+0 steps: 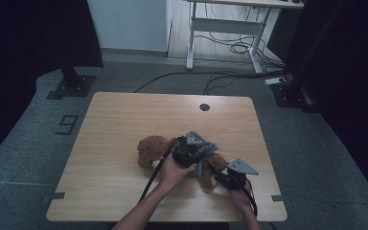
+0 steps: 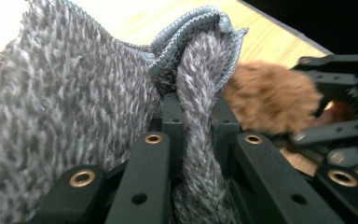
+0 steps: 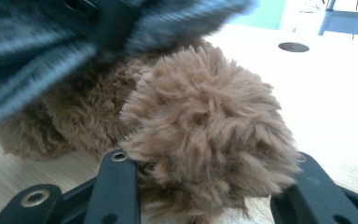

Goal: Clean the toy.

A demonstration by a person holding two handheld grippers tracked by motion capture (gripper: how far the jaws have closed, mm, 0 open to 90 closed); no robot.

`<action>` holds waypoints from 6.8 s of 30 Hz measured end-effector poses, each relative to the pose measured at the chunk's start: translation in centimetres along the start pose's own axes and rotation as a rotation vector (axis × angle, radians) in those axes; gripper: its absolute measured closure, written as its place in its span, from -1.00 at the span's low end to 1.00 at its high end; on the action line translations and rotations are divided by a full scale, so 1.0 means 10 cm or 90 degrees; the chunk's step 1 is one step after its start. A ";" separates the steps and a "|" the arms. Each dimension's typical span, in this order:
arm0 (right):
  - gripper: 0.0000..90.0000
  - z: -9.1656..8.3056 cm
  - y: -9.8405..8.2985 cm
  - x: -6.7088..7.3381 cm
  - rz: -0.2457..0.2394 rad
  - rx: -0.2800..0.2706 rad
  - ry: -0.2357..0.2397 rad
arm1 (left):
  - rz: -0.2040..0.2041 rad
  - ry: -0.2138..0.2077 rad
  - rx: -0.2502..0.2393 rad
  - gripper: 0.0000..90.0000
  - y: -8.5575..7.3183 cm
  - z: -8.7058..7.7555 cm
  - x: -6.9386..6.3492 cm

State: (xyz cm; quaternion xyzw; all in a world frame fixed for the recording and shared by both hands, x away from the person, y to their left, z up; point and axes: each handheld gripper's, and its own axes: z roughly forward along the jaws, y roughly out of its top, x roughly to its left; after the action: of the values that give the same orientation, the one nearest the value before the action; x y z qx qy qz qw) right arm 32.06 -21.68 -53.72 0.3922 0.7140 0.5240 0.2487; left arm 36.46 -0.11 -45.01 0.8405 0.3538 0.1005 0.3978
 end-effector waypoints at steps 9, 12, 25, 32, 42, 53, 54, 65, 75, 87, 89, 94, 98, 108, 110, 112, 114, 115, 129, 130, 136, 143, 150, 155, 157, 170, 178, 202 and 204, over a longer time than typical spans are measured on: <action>0.28 0.00 -0.02 -0.03 -0.009 -0.009 0.013 | -0.069 0.024 -0.011 0.78 -0.26 -0.42 0.60; 0.28 0.02 -0.01 0.00 -0.014 -0.005 0.011 | -0.074 0.008 -0.025 0.79 -0.34 -0.52 0.66; 0.28 0.01 -0.03 -0.02 -0.021 -0.003 0.013 | -0.120 0.012 -0.085 0.78 -0.51 -0.91 0.91; 0.28 0.00 -0.05 -0.03 -0.022 -0.009 0.020 | -0.170 0.045 -0.078 0.77 -0.85 -1.05 1.24; 0.28 0.00 -0.05 -0.03 -0.023 -0.008 0.018 | -0.130 0.053 -0.095 0.76 -0.69 -1.13 1.07; 0.28 -0.01 -0.07 -0.04 -0.020 -0.011 0.026 | 0.006 -0.026 -0.112 0.76 0.22 -0.76 0.19; 0.28 -0.01 -0.07 -0.03 -0.020 -0.012 0.026 | 0.015 -0.035 -0.108 0.75 0.30 -0.69 0.10; 0.28 -0.02 -0.07 -0.03 -0.021 -0.006 0.028 | 0.019 -0.058 0.027 0.76 0.12 0.30 -0.20; 0.28 -0.01 -0.08 -0.04 -0.014 -0.010 0.031 | -0.027 -0.027 -0.017 0.78 -0.04 -0.12 0.19; 0.28 -0.01 -0.08 -0.03 -0.021 -0.013 0.036 | -0.105 -0.026 -0.047 0.78 -0.36 -0.53 0.71; 0.28 -0.01 -0.08 -0.03 -0.022 -0.012 0.037 | -0.106 -0.027 -0.055 0.78 -0.37 -0.58 0.72; 0.28 -0.02 -0.08 -0.03 -0.024 -0.011 0.038 | -0.130 -0.025 -0.091 0.77 -0.42 -0.78 0.85; 0.28 -0.02 -0.08 -0.03 -0.025 -0.012 0.035 | -0.154 0.013 -0.103 0.77 -0.50 -0.95 1.03; 0.28 -0.02 -0.09 -0.04 -0.025 -0.012 0.035 | -0.181 0.024 -0.096 0.76 -0.79 -1.06 1.30; 0.28 -0.02 -0.09 -0.04 -0.024 -0.012 0.034 | -0.171 0.037 -0.094 0.76 -0.75 -1.10 1.29; 0.28 -0.01 -0.09 -0.04 -0.023 -0.013 0.033 | -0.159 0.048 -0.097 0.75 -0.68 -1.12 1.25; 0.28 -0.01 -0.09 -0.05 -0.022 -0.012 0.032 | -0.147 0.052 -0.096 0.75 -0.59 -1.11 1.21; 0.28 -0.01 -0.09 -0.05 -0.021 -0.012 0.032 | -0.133 0.055 -0.095 0.75 -0.51 -1.08 1.17; 0.28 -0.01 -0.07 -0.08 -0.024 -0.014 0.036 | -0.122 0.019 -0.032 0.75 -0.22 -0.55 1.14; 0.27 -0.01 -0.07 -0.08 -0.024 -0.015 0.036 | -0.129 0.014 -0.036 0.75 -0.26 -0.55 1.15; 0.23 -0.03 -0.06 -0.07 -0.022 -0.014 0.038 | -0.133 0.004 -0.055 0.76 -0.47 -0.62 1.09; -0.06 -0.17 0.08 -0.06 0.017 -0.025 0.071 | -0.130 -0.009 -0.083 0.77 -0.71 -0.72 0.99; -0.38 -0.33 0.36 0.00 0.048 -0.048 0.109 | -0.130 -0.015 -0.099 0.77 -0.87 -0.79 0.93; -0.47 -0.35 0.58 0.04 0.048 -0.052 0.126 | -0.130 -0.017 -0.109 0.78 -0.94 -0.82 0.90; -0.49 -0.37 0.68 0.03 0.047 -0.056 0.131 | -0.132 -0.020 -0.112 0.78 -0.97 -0.82 0.89; -0.77 0.19 0.51 0.27 0.077 0.106 0.165 | -0.128 -0.029 -0.122 0.78 -1.13 -0.91 0.83; -0.76 0.44 0.28 0.58 0.036 0.200 0.153 | -0.135 -0.035 -0.127 0.78 -1.23 -0.97 0.81; -0.01 0.42 0.24 0.39 -0.081 0.071 0.052 | -0.141 -0.050 -0.137 0.76 -1.19 -0.76 0.66; -0.01 0.40 0.20 0.39 -0.078 0.078 0.064 | -0.145 -0.058 -0.133 0.76 -1.18 -0.78 0.65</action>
State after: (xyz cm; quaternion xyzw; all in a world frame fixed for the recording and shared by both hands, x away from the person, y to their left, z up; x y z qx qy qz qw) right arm 33.49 -16.00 -52.90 0.3357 0.7787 0.4824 0.2198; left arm 31.54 14.06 -49.31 0.7530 0.4157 0.0527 0.5074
